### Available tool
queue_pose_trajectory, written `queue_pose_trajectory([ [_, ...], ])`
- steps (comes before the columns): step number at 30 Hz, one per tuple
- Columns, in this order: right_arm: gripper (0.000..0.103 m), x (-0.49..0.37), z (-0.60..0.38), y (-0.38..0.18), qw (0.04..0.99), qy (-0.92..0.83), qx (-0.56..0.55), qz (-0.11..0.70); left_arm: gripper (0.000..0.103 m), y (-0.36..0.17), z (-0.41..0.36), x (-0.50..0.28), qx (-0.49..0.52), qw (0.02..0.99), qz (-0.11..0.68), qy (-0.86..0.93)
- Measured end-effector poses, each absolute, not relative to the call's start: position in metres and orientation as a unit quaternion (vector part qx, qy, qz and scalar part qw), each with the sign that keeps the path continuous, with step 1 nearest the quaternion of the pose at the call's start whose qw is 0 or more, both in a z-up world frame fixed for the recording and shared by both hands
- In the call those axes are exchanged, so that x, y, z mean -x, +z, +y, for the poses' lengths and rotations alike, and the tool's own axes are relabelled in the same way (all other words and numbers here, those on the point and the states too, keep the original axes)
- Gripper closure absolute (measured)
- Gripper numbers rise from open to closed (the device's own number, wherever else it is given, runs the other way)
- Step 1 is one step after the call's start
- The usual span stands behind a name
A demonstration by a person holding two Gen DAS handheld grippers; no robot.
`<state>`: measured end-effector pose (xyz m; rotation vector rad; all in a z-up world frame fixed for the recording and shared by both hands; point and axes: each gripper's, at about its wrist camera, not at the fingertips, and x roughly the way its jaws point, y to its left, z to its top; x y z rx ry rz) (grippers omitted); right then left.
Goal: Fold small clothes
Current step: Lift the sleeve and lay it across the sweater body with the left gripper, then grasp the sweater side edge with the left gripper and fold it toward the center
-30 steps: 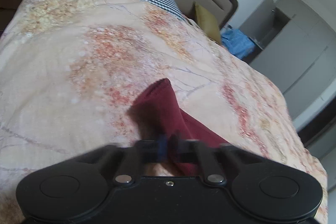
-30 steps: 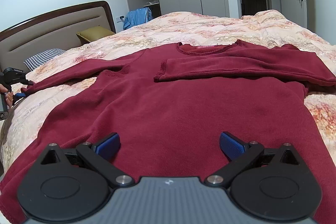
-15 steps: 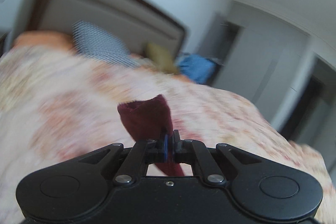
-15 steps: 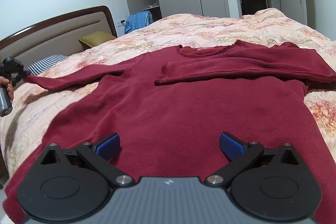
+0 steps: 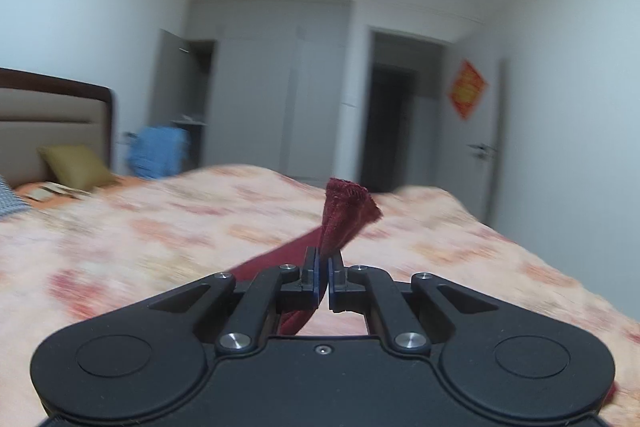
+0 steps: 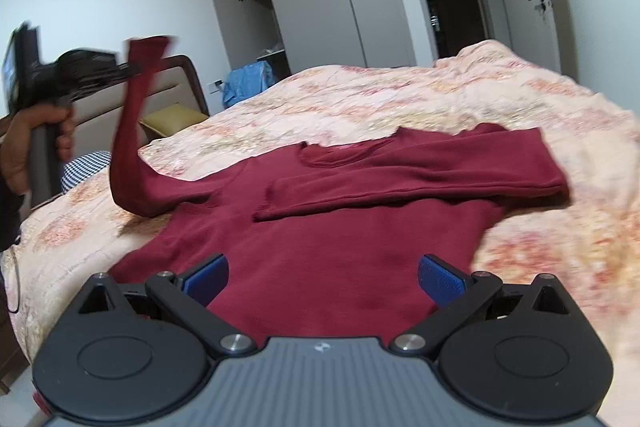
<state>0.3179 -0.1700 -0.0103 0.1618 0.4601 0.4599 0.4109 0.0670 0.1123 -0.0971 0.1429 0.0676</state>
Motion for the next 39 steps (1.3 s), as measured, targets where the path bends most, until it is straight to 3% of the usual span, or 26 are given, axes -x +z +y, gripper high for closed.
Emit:
queue_pose_trajectory([
  [9, 0.000, -0.312, -0.214, -0.021, 0.947, 0.189, -0.093, 0.243, 0.099, 0.012, -0.028, -0.451, 0.036, 0.980, 0.190, -0.047],
  [13, 0.000, -0.308, -0.227, -0.027, 0.946, 0.178, -0.105, 0.249, 0.089, -0.006, -0.027, -0.454, 0.054, 0.972, 0.222, -0.060],
  [16, 0.000, -0.307, -0.230, -0.032, 0.945, 0.174, -0.115, 0.254, 0.059, -0.003, -0.021, -0.453, 0.075, 0.964, 0.240, -0.084],
  [18, 0.000, -0.308, -0.231, -0.035, 0.943, 0.173, -0.122, 0.256, 0.030, 0.004, -0.019, -0.446, 0.084, 0.963, 0.242, -0.088],
  [24, 0.000, -0.308, -0.225, -0.033, 0.944, 0.175, -0.121, 0.251, 0.005, 0.029, 0.006, -0.428, 0.099, 0.958, 0.246, -0.105],
  [31, 0.000, -0.314, -0.211, -0.022, 0.946, 0.189, -0.103, 0.242, 0.001, 0.041, 0.073, -0.402, 0.077, 0.965, 0.248, -0.020],
  [39, 0.000, -0.359, -0.187, -0.002, 0.929, 0.253, -0.085, 0.258, 0.007, 0.021, 0.189, -0.392, 0.137, 0.954, 0.257, 0.071],
])
